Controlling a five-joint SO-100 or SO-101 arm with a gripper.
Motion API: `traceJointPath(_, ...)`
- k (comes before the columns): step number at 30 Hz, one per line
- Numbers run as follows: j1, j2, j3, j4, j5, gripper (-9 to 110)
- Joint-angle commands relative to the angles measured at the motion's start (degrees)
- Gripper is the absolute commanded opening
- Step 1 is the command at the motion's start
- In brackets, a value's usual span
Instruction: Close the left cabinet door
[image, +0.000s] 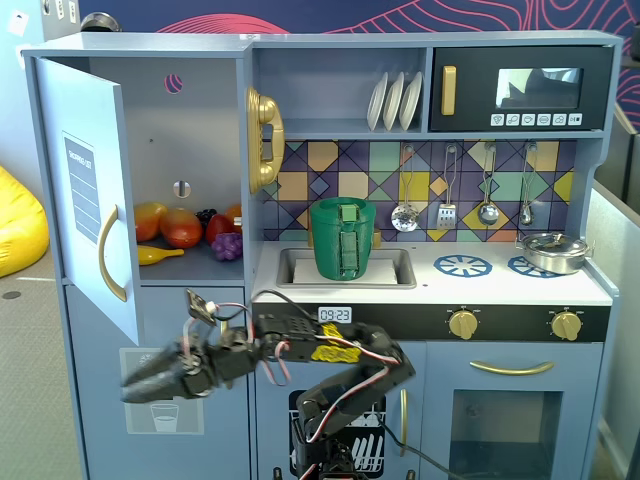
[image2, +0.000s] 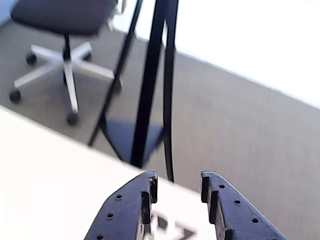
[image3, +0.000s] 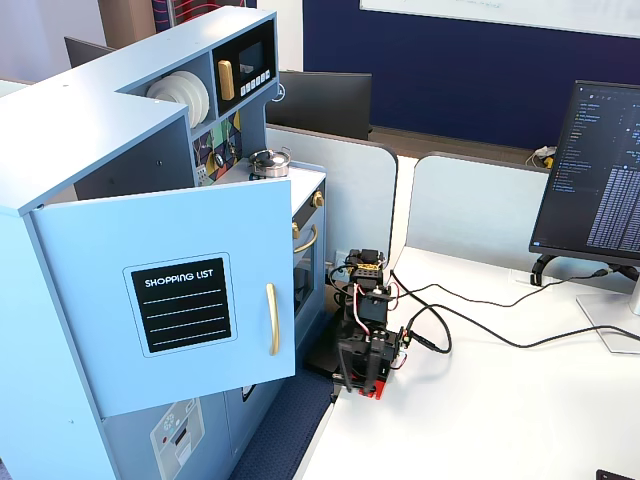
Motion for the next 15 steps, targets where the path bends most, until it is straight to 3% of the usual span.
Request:
traceJointPath(1, -3.0, -13.0, -11.2, -13.1, -2.6, 0)
traceJointPath(10, 2.1, -35.9, -32.2, -19.2, -5.7, 0)
traceJointPath(15, 7.3, -39.7, -34.2, -20.8, -6.6, 0)
